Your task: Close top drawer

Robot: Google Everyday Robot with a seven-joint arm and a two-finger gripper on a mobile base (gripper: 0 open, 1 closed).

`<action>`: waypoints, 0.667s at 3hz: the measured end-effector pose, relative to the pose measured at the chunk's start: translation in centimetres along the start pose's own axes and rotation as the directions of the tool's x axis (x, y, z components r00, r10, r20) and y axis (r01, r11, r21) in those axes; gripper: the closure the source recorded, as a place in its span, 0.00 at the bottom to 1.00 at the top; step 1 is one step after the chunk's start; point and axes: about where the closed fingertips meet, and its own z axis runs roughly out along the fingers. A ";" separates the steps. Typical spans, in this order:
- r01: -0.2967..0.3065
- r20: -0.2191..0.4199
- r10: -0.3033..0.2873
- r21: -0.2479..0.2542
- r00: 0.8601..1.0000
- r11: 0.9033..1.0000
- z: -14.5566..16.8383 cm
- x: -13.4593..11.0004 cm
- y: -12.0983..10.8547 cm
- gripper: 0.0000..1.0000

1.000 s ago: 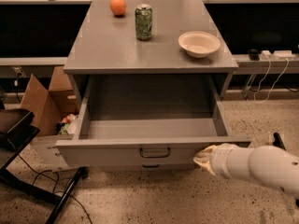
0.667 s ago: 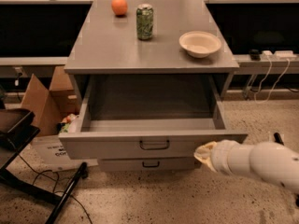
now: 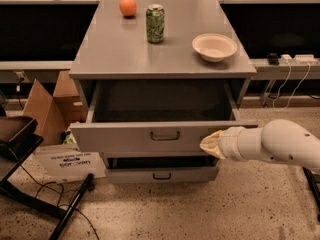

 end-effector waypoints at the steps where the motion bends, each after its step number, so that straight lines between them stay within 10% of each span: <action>1: 0.000 0.000 0.000 0.000 1.000 1.000 0.0 0.0 0.0 1.00; 2: -0.005 0.011 0.005 0.013 1.000 1.000 1.5 0.5 -1.2 1.00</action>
Offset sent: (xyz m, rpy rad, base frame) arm 0.0438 -0.0045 -0.0245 0.0235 -0.0308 -0.0289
